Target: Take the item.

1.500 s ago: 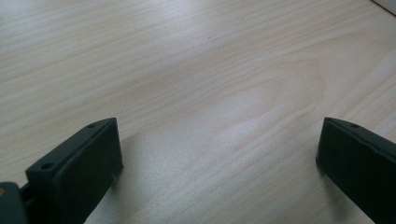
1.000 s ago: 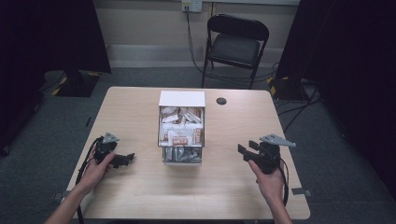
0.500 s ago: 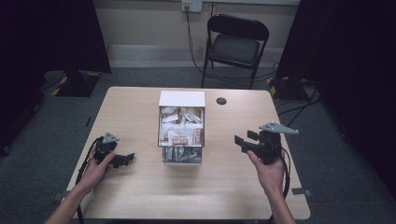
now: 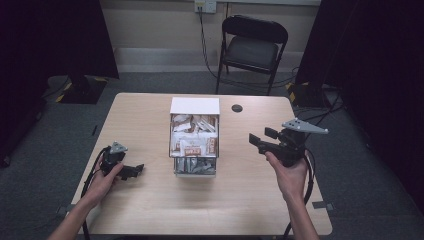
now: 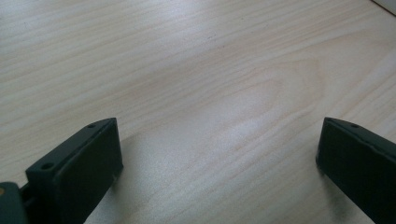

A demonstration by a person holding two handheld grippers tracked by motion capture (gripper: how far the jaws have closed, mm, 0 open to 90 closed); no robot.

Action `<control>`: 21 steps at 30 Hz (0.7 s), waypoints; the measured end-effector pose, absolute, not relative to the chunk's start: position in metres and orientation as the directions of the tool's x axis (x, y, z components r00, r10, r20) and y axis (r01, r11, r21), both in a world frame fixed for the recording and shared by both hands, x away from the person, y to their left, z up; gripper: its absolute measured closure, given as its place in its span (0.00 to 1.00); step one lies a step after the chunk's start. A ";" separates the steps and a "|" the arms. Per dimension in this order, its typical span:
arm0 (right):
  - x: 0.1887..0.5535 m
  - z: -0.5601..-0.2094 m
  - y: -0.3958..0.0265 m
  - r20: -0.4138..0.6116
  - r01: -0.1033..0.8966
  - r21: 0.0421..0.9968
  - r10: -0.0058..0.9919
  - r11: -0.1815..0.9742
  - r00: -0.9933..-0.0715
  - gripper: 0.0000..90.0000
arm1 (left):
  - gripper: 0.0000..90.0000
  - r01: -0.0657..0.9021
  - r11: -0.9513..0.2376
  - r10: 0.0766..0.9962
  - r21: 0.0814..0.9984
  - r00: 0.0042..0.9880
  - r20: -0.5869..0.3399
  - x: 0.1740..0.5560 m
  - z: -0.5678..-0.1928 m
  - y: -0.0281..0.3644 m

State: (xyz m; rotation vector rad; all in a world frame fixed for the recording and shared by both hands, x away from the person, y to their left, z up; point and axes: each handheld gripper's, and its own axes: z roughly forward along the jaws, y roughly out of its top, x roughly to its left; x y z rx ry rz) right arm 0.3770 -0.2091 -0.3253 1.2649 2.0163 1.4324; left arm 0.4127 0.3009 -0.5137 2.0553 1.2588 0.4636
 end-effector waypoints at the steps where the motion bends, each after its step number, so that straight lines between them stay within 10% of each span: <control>1: 0.378 -0.324 -0.205 0.204 0.461 0.882 0.804 0.097 -0.559 0.36 | 0.00 0.642 -0.306 0.881 0.703 0.470 -0.045 0.413 -0.514 0.301; 21: 0.362 -0.296 -0.149 0.176 0.382 0.903 0.644 0.195 -0.744 0.48 | 0.00 0.641 -0.307 0.881 0.703 0.472 -0.045 0.413 -0.514 0.301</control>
